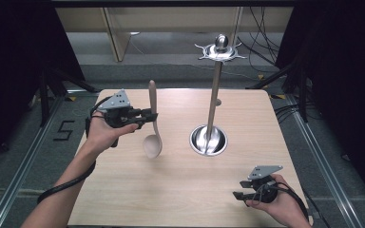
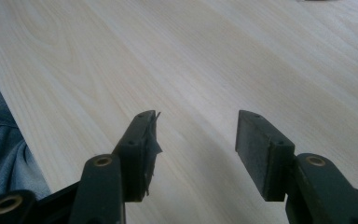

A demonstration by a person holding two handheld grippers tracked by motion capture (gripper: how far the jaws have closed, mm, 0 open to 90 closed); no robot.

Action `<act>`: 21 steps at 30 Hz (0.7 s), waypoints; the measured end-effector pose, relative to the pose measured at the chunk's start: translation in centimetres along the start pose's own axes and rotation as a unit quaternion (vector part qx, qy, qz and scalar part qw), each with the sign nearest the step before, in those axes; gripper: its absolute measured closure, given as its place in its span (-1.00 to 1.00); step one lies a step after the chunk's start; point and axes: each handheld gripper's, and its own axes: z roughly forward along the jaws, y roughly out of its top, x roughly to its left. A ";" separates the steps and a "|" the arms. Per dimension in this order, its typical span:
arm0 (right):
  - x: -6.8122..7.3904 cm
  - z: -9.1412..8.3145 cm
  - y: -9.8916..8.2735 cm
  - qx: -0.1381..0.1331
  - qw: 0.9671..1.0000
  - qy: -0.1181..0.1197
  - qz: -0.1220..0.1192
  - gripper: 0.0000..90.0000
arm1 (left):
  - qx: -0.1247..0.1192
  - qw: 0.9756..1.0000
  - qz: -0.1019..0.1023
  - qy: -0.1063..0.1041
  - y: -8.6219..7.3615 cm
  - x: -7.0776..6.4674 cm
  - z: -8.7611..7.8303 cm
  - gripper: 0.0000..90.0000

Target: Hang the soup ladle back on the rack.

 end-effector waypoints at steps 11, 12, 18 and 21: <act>0.0 0.0 0.0 0.000 1.000 0.000 0.001 0.08 | 0.006 1.000 0.001 -0.005 0.5 0.3 0.4 0.66; 0.0 0.0 0.0 0.000 1.000 0.000 -0.001 0.08 | 0.006 1.000 0.002 -0.006 0.5 0.3 0.4 0.66; 0.0 0.0 0.0 -0.001 1.000 -0.001 -0.001 0.08 | 0.001 1.000 0.000 -0.009 1.0 0.4 0.5 0.66; 0.1 0.0 0.0 0.006 1.000 -0.004 0.009 0.08 | 0.001 1.000 -0.001 -0.011 1.2 0.4 0.6 0.66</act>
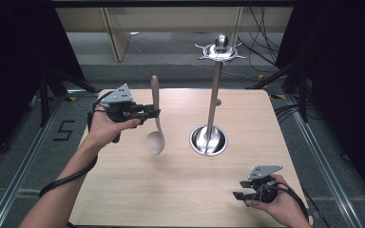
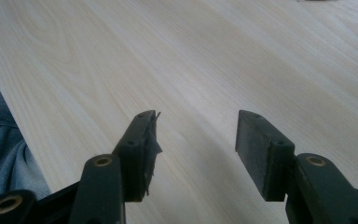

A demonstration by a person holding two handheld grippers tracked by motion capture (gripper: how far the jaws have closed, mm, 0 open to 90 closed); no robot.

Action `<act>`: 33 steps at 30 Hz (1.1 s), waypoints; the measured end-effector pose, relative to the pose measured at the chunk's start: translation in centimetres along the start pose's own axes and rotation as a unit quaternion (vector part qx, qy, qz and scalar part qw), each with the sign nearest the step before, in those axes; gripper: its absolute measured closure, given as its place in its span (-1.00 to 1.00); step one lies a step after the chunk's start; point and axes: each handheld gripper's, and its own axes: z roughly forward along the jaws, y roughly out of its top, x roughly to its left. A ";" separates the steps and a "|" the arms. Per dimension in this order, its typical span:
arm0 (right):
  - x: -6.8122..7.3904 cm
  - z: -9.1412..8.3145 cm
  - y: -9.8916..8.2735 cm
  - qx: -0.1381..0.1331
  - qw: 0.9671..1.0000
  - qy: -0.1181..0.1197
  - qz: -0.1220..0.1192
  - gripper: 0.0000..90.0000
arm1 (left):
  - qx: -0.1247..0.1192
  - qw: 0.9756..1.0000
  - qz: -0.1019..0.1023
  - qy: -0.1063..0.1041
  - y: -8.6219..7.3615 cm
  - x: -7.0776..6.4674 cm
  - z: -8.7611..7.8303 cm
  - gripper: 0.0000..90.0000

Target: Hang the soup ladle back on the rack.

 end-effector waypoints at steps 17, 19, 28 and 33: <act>0.0 0.1 -0.1 -0.009 1.000 0.009 0.002 0.08 | 0.004 1.000 0.009 -0.009 1.0 0.2 0.6 0.66; 0.2 0.1 -0.1 -0.009 1.000 0.011 0.010 0.08 | 0.003 1.000 0.008 -0.009 1.1 0.2 0.7 0.66; 0.2 0.1 -0.1 -0.009 1.000 0.009 0.009 0.08 | 0.006 1.000 0.012 -0.013 1.4 0.2 0.9 0.66; 0.3 0.1 -0.1 -0.009 1.000 0.011 0.010 0.08 | 0.007 1.000 0.014 -0.013 1.6 0.3 1.0 0.66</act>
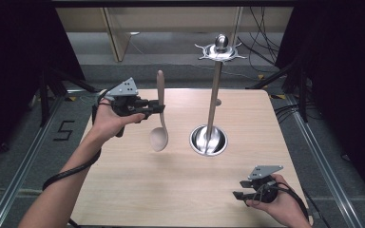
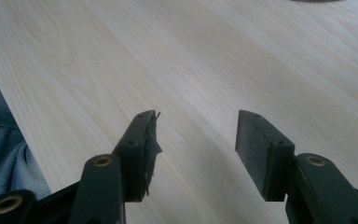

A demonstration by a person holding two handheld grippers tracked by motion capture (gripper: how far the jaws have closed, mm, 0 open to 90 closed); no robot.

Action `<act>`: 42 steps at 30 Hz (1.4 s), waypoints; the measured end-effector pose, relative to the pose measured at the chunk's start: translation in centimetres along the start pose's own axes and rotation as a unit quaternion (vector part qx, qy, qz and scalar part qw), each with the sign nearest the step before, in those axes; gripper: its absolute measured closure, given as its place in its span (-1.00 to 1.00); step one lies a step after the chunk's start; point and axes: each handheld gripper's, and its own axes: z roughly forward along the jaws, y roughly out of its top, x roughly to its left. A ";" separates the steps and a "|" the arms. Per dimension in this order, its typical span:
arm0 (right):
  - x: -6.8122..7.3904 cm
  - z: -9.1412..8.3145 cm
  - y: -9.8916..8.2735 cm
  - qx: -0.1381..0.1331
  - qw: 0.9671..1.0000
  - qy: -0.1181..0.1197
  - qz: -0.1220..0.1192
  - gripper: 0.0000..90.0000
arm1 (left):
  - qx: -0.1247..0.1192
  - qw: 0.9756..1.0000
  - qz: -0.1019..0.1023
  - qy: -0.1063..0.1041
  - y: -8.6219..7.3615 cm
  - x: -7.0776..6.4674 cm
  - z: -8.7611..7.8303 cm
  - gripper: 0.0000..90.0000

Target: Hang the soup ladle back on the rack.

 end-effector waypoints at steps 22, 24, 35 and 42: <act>-0.2 0.0 0.0 -0.002 1.000 -0.002 -0.011 0.08 | 0.006 1.000 0.008 -0.006 1.2 0.2 0.7 0.66; -0.2 0.0 0.0 -0.002 1.000 -0.004 -0.012 0.08 | 0.005 1.000 0.008 -0.007 1.4 0.3 0.8 0.66; -0.3 0.1 0.0 -0.006 1.000 -0.016 -0.015 0.08 | 0.007 1.000 0.017 -0.014 2.7 0.0 1.5 0.66; -0.3 0.1 0.0 -0.005 1.000 -0.015 -0.013 0.08 | 0.007 1.000 0.018 -0.020 3.3 -0.1 2.2 0.66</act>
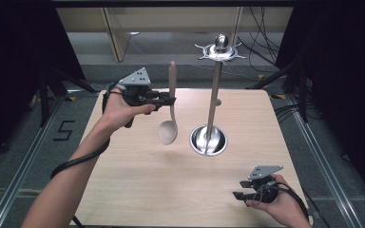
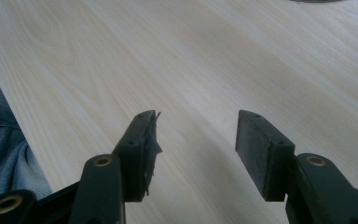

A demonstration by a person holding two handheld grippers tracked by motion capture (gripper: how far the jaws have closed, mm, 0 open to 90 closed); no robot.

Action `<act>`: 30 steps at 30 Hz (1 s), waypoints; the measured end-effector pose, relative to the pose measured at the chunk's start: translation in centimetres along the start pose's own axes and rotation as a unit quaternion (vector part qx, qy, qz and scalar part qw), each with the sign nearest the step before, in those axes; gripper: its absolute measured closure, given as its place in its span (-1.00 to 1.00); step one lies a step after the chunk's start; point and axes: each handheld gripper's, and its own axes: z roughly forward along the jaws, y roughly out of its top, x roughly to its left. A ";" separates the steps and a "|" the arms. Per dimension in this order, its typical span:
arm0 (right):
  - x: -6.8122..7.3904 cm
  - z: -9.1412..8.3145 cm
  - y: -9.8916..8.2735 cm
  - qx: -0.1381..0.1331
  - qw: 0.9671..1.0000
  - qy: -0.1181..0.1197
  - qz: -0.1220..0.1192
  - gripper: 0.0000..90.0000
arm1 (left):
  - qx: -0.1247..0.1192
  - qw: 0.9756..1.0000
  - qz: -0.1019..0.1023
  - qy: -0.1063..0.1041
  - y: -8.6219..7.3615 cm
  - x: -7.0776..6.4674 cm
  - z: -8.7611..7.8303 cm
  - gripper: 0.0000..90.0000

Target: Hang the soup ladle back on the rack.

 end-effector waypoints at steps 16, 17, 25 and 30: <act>0.1 0.0 -0.1 -0.004 1.000 0.007 -0.005 0.08 | 0.004 1.000 0.005 -0.009 1.3 0.0 0.9 0.66; 0.1 0.0 -0.1 0.001 1.000 0.003 0.000 0.08 | 0.005 1.000 0.006 -0.010 1.4 0.0 0.9 0.66; 0.1 0.1 -0.1 -0.002 1.000 -0.004 -0.003 0.08 | 0.003 1.000 0.006 -0.014 1.9 -0.1 1.4 0.66; 0.1 0.1 -0.1 -0.002 1.000 -0.003 -0.003 0.08 | 0.004 1.000 0.008 -0.016 2.3 -0.1 1.7 0.66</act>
